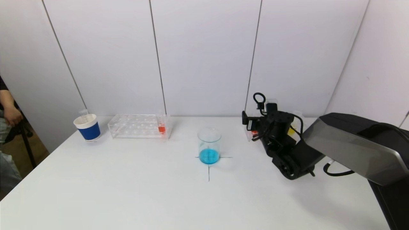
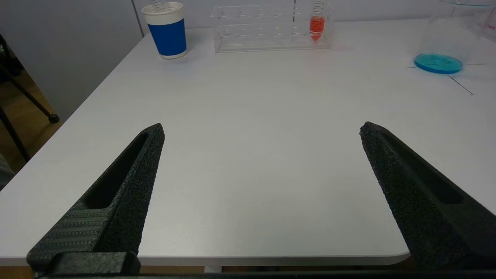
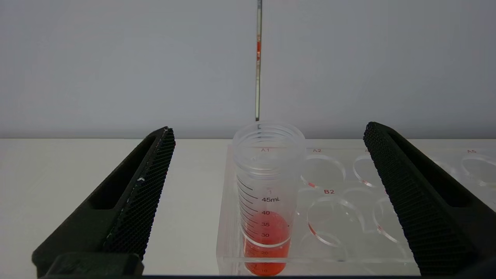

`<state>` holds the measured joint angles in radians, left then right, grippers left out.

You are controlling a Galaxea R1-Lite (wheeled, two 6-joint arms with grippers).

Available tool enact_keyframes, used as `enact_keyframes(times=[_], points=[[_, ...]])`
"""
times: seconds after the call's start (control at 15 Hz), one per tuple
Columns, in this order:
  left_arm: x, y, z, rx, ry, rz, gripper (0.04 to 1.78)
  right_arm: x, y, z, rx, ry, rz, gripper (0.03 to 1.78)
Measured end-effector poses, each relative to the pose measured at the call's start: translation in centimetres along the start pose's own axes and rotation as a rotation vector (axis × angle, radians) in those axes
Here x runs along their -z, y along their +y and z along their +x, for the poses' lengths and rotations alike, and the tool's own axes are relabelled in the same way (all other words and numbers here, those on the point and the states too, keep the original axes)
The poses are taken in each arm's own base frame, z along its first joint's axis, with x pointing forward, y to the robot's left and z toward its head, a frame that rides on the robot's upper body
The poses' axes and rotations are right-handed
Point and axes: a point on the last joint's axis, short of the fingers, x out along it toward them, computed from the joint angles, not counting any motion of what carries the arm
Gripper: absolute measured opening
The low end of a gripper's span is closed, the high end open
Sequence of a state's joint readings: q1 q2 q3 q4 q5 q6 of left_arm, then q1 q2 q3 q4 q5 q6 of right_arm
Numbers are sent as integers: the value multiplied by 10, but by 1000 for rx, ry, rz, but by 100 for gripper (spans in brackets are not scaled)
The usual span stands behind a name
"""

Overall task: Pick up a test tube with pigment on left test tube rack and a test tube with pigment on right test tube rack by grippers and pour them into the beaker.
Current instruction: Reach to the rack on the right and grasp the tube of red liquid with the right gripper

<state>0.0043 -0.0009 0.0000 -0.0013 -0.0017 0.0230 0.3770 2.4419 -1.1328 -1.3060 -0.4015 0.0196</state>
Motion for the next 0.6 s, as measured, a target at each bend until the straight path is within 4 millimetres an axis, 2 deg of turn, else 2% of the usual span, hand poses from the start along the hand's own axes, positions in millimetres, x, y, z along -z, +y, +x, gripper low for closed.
enact_keyframes(times=[0.6], points=[[0, 0, 0, 0, 0, 0, 176, 1, 0, 1, 0, 0, -1, 177]])
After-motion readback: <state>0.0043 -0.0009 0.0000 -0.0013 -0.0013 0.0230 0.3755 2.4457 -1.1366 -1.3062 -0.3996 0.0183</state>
